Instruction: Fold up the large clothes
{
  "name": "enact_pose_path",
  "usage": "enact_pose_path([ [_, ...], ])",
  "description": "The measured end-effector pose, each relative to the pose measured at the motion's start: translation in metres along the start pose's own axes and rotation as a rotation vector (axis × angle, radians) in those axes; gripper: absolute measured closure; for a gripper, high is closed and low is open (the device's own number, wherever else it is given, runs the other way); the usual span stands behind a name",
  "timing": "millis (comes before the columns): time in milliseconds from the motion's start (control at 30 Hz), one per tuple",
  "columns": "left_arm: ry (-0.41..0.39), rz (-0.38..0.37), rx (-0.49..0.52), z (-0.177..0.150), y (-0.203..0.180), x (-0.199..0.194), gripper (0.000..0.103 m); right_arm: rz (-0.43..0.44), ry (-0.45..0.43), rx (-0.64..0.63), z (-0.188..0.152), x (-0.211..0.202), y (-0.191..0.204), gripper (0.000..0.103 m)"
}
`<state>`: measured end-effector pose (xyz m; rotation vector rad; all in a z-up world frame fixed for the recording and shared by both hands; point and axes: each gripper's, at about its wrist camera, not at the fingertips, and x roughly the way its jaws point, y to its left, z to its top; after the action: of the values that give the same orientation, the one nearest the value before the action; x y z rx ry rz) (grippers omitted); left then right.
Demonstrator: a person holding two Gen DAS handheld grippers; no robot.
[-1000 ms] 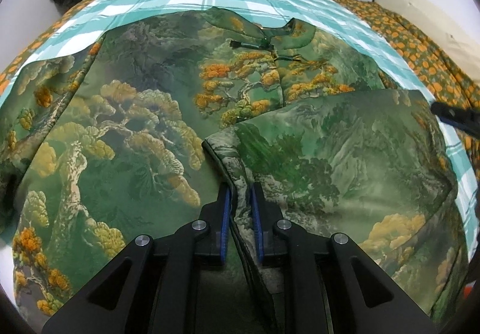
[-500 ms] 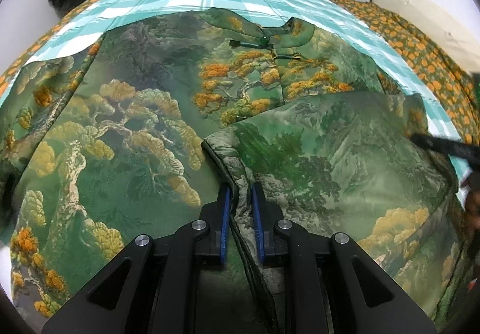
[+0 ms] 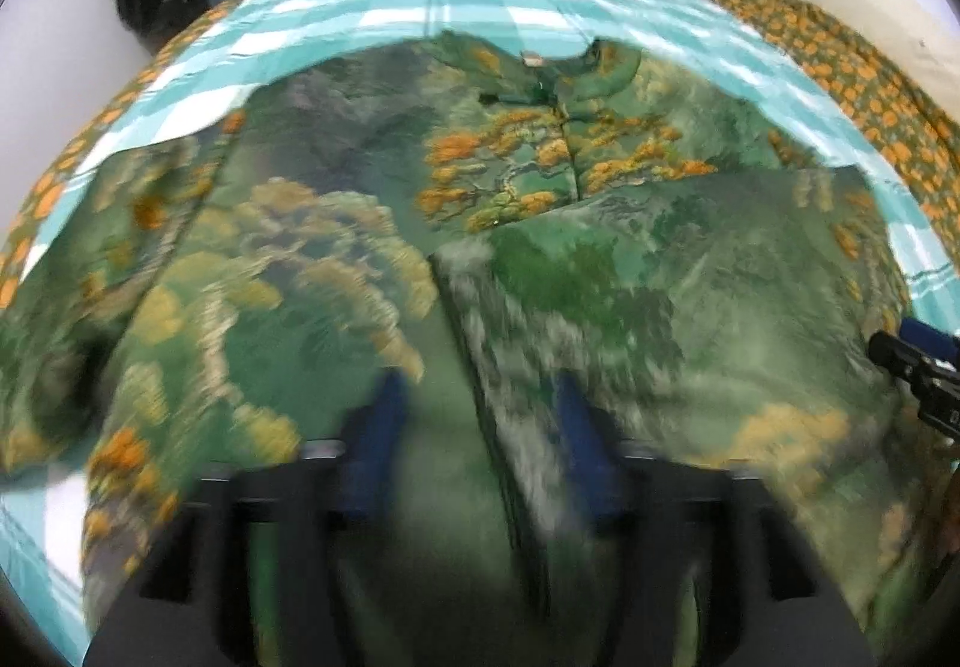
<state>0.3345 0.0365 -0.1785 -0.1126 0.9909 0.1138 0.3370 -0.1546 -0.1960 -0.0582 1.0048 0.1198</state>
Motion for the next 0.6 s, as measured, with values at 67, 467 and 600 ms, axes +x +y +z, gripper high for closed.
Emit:
enact_pose_path([
  [67,-0.036,-0.019,-0.007,-0.013,0.004,-0.023,0.018,0.001,-0.04,0.004,-0.012,-0.023,0.0,0.032],
  [467,-0.096,-0.042,-0.095,-0.135,0.053,-0.115,0.015,0.017,-0.163,0.044,-0.14,-0.103,0.022,0.032],
  [600,-0.108,0.014,-0.096,-0.144,0.068,-0.119,0.013,0.009,-0.197,0.034,-0.136,-0.115,0.029,0.032],
])
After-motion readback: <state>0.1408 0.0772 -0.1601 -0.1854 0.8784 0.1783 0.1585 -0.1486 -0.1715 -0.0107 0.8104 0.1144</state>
